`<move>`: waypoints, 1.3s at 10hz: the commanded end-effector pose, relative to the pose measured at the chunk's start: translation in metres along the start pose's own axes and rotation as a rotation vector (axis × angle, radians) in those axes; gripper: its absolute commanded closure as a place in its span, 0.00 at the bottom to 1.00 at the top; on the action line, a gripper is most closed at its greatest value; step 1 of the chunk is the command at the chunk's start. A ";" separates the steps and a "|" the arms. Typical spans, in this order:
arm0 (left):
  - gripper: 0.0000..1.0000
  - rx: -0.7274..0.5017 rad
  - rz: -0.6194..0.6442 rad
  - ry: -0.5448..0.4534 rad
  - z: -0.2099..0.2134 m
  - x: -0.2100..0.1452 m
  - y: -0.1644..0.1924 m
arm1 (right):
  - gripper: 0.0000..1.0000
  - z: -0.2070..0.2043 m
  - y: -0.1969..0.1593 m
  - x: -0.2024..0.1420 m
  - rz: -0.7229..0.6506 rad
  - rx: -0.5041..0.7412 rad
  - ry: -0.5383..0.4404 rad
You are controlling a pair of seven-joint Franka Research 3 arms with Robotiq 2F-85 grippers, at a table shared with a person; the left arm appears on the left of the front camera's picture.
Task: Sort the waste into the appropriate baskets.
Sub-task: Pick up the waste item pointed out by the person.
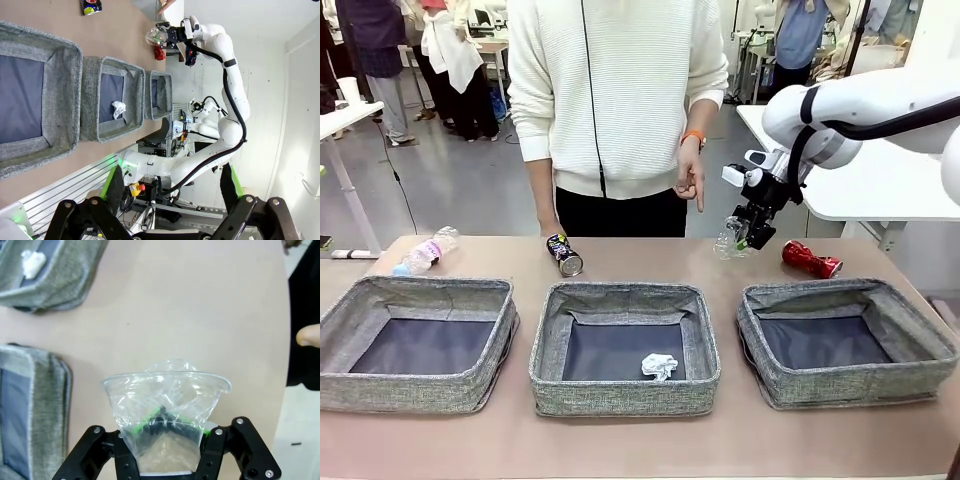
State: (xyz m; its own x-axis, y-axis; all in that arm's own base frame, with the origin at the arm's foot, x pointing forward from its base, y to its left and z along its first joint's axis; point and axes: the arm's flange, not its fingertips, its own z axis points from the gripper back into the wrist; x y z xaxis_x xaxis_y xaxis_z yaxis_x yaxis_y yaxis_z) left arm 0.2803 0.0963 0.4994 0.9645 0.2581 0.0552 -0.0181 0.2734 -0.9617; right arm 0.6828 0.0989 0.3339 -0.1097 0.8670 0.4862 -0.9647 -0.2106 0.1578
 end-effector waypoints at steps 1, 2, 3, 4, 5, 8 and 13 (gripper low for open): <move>0.00 -0.019 -0.021 -0.003 -0.001 -0.001 -0.002 | 0.96 0.016 0.024 0.012 -0.098 0.010 0.047; 0.00 -0.019 -0.021 -0.003 -0.001 -0.001 -0.002 | 0.96 0.028 0.037 0.023 -0.187 0.056 0.055; 0.00 -0.019 -0.021 -0.003 -0.001 -0.001 -0.002 | 0.96 0.049 0.065 0.045 -0.396 0.169 0.044; 0.00 -0.019 -0.021 -0.003 -0.001 -0.001 -0.002 | 0.96 0.074 0.095 0.071 -0.579 0.131 0.069; 0.00 -0.019 -0.021 -0.003 -0.001 -0.001 -0.002 | 0.96 0.096 0.125 0.095 -0.719 0.051 0.095; 0.00 -0.019 -0.021 -0.003 -0.001 -0.001 -0.002 | 0.96 0.109 0.169 0.149 -0.731 -0.181 0.189; 0.00 -0.019 -0.021 -0.003 -0.001 -0.001 -0.002 | 0.96 0.139 0.164 0.149 -0.741 -0.125 0.115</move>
State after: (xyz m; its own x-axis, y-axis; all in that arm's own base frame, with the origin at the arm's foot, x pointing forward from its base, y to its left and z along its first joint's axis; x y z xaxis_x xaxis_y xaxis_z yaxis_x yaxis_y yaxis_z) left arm 0.2802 0.0965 0.4996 0.9645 0.2584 0.0554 -0.0179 0.2731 -0.9618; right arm 0.5391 0.1273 0.5441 0.5529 0.8138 0.1786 -0.8219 0.4975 0.2774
